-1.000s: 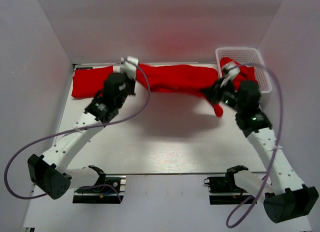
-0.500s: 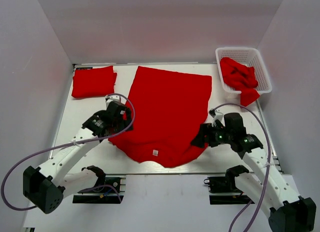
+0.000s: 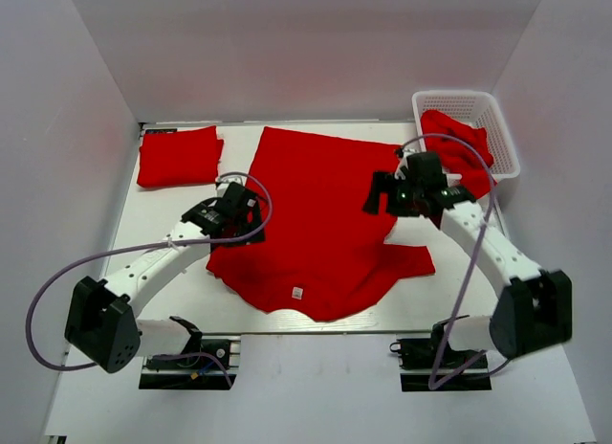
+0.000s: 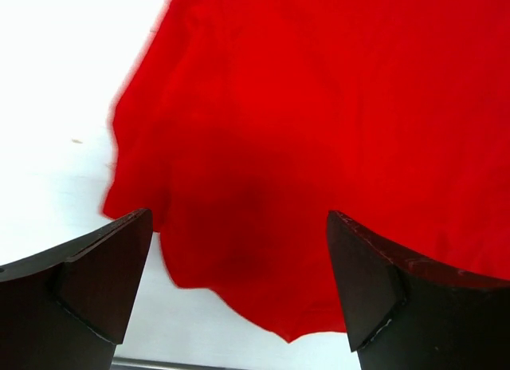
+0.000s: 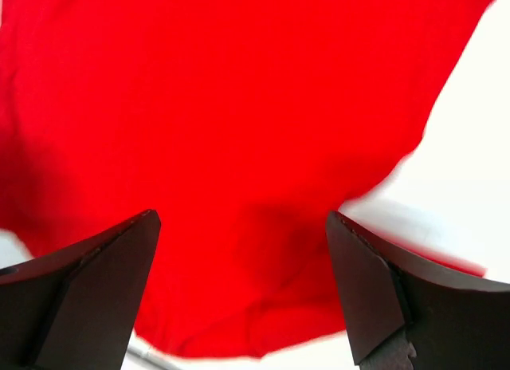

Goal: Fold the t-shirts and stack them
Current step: Flatten out the tshirt

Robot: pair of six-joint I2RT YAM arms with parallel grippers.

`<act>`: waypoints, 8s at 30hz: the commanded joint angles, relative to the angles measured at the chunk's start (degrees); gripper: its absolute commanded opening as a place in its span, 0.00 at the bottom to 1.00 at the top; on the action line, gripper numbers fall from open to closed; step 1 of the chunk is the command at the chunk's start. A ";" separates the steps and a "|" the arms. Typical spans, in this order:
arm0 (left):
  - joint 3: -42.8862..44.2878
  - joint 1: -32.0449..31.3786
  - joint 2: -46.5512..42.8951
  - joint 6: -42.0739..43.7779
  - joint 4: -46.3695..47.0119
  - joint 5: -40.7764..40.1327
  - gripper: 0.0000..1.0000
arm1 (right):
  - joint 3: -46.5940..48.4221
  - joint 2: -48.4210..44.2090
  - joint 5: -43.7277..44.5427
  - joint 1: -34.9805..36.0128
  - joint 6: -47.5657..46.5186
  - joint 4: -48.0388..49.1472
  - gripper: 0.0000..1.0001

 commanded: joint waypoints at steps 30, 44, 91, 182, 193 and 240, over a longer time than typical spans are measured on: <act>20.56 11.76 45.38 -2.00 3.09 -0.48 1.00 | 14.00 37.43 11.99 -1.73 -4.01 0.84 0.90; 75.33 15.29 78.07 21.37 2.45 11.99 1.00 | -17.83 12.91 -7.69 6.06 4.35 9.72 0.90; 13.56 12.30 37.04 13.30 19.27 26.45 1.00 | 4.41 23.72 16.91 -1.20 5.67 2.06 0.90; 13.27 5.09 20.85 7.66 6.87 11.65 1.00 | -10.45 7.46 9.87 -9.64 -1.98 7.79 0.90; 34.72 9.49 44.68 9.42 8.62 10.16 1.00 | -1.59 13.69 10.05 -9.55 -1.89 7.87 0.90; 73.49 22.06 78.70 22.17 18.46 28.97 1.00 | 57.92 69.06 11.64 -11.40 9.80 5.68 0.90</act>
